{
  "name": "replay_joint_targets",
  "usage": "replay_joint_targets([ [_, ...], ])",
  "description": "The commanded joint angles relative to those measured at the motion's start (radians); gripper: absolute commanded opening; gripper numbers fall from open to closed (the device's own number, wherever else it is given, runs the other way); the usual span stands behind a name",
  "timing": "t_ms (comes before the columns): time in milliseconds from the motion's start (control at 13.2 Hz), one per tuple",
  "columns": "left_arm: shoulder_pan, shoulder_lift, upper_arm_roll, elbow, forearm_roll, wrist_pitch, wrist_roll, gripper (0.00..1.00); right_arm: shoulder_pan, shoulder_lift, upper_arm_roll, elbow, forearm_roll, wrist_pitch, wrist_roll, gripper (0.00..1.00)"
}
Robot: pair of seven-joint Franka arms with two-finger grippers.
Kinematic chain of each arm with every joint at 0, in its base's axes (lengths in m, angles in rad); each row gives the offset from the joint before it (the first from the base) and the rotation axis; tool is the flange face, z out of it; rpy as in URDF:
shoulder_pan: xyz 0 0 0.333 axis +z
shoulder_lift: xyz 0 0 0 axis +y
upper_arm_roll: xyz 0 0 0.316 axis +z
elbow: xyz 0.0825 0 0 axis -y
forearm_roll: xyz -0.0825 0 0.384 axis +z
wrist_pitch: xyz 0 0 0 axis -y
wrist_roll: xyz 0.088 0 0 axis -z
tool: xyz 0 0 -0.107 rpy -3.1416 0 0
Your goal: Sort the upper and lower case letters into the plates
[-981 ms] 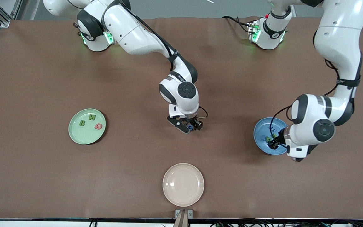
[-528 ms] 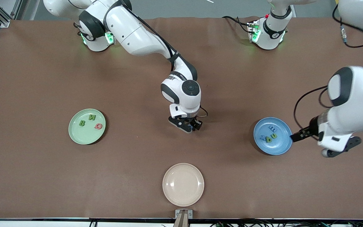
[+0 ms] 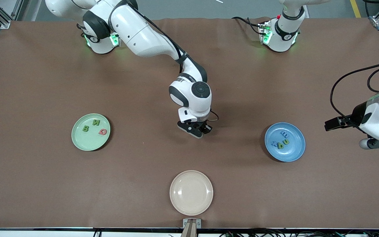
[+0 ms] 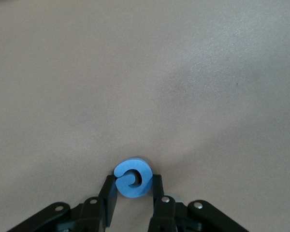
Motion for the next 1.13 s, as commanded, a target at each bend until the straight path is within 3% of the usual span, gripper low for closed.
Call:
replay_joint_targets([
  [0,-0.002,-0.065,-0.004,0.003,0.016,-0.037,0.049,1.00,-0.033,-0.012,-0.005,0.003,0.000,-0.065,-0.074,0.00],
  [151,-0.002,-0.093,-0.006,0.004,0.016,-0.071,0.060,1.00,-0.077,-0.070,0.000,-0.036,0.007,-0.116,-0.169,0.00],
  [302,0.000,-0.137,-0.004,-0.010,0.013,-0.094,0.075,1.00,-0.157,-0.188,0.026,-0.148,0.026,-0.135,-0.294,0.00],
  [679,-0.008,-0.298,0.042,-0.184,-0.021,-0.095,0.109,1.00,-0.407,-0.522,0.037,-0.596,0.055,-0.105,-0.766,0.00],
  [906,0.001,-0.358,0.049,-0.249,-0.057,-0.092,0.113,1.00,-0.563,-0.618,0.037,-0.777,0.055,-0.017,-1.027,0.00],
  [1057,0.001,-0.374,0.056,-0.261,-0.058,-0.085,0.117,1.00,-0.652,-0.632,0.037,-0.866,0.055,0.060,-1.142,0.00],
])
